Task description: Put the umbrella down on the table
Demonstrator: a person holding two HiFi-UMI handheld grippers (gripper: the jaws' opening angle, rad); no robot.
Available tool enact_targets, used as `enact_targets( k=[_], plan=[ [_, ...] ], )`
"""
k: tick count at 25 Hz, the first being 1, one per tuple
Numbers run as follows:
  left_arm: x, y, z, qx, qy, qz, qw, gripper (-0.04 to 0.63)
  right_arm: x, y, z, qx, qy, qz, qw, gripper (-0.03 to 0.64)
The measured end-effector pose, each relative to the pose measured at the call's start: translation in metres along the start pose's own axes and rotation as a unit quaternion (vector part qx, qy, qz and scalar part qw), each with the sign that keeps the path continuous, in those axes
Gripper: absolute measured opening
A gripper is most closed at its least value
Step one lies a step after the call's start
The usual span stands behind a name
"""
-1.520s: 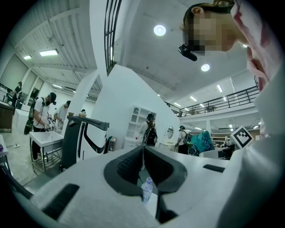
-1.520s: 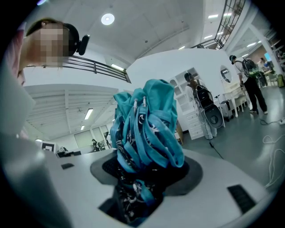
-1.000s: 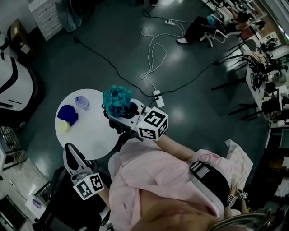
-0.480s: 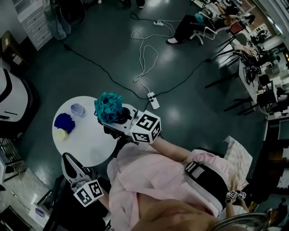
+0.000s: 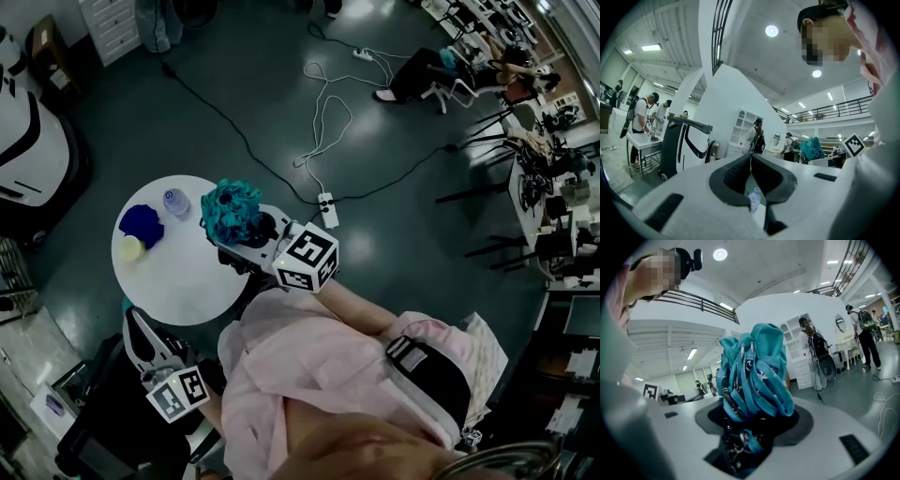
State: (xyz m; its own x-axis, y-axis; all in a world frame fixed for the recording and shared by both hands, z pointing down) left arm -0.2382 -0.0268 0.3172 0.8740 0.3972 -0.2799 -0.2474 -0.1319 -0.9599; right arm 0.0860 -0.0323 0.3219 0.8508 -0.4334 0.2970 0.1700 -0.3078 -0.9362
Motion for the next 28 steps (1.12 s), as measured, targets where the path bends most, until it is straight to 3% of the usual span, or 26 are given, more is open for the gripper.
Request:
enact_targets(
  k=[6, 10, 14, 22, 28],
  plan=[
    [0.008, 0.003, 0.016, 0.001, 0.03, -0.006, 0.9995, 0.023, -0.004, 0.001, -0.006, -0.023, 0.032, 0.04, 0.998, 0.247],
    [0.019, -0.004, 0.004, 0.015, 0.018, -0.01, 0.9997, 0.022, 0.006, 0.001, -0.007, -0.036, 0.035, 0.082, 0.995, 0.247],
    [0.036, 0.0, 0.011, 0.009, 0.043, -0.019, 0.9988, 0.023, 0.009, -0.005, -0.015, -0.078, 0.058, 0.11, 0.989, 0.247],
    [0.018, -0.004, 0.031, 0.002, 0.066, -0.017, 0.9976, 0.023, -0.02, -0.042, -0.058, -0.134, 0.102, 0.18, 0.969, 0.247],
    [0.015, 0.0, 0.037, -0.005, 0.069, -0.016, 0.9975, 0.023, -0.036, -0.068, -0.087, -0.186, 0.136, 0.249, 0.941, 0.247]
  ],
)
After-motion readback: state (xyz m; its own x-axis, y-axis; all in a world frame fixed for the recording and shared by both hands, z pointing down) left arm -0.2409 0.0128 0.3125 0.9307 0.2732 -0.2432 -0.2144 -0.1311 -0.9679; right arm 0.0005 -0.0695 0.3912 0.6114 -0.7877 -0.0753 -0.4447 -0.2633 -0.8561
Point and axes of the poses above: the fingertips, and each gripper's own axes: z backward along the fingers, x to its right, y out of its top, the point moved 10 cm from there along z, backward along the fingers, and after that the axes turned 3 degrees about z, right-handed, at the moved point
